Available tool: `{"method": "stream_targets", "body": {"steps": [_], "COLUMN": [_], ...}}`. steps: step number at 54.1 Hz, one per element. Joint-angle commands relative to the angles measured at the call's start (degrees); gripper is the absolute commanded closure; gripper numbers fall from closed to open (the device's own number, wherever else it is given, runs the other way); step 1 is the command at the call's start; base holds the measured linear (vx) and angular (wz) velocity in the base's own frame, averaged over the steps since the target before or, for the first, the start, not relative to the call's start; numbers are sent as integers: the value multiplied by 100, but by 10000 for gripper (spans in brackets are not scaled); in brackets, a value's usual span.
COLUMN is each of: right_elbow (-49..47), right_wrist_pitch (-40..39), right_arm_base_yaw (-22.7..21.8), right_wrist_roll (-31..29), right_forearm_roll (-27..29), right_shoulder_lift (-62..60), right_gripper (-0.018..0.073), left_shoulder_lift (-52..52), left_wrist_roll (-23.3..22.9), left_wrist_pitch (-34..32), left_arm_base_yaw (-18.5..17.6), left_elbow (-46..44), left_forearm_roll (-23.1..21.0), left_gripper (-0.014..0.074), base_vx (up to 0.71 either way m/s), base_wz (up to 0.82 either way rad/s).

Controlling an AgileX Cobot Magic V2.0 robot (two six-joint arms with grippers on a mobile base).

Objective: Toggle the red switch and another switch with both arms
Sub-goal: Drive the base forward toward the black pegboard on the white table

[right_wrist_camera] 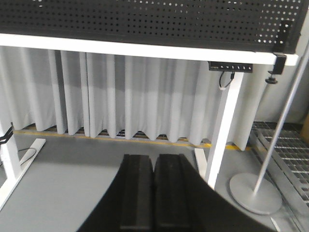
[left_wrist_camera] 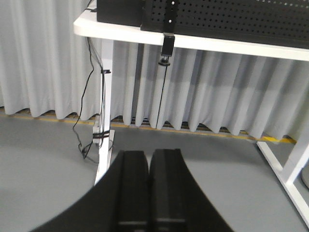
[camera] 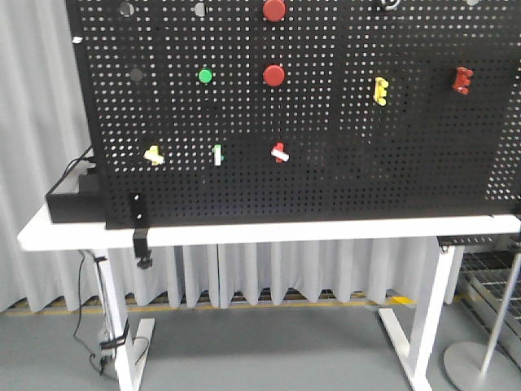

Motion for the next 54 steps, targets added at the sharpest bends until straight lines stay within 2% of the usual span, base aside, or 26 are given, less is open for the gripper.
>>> {"method": "stream_targets", "body": {"steps": [1, 54], "right_elbow": [24, 24], "right_wrist_pitch": [-475, -475], "right_arm_base_yaw": [-26, -26], "right_wrist_roll": [-6, -6], "right_forearm_roll": [-21, -21], "right_shoulder_lift": [-59, -59], "right_gripper": [566, 566], "left_shoulder_lift": [-107, -107], "left_wrist_roll": [-16, -16], "left_wrist_pitch": [-452, -452], "left_arm_base_yaw": [-41, -41], "left_elbow": [114, 114], "left_forearm_roll": [-37, -37], "left_gripper": [594, 594], "base_vx": [38, 30], "base_wz": [-3, 2]}}
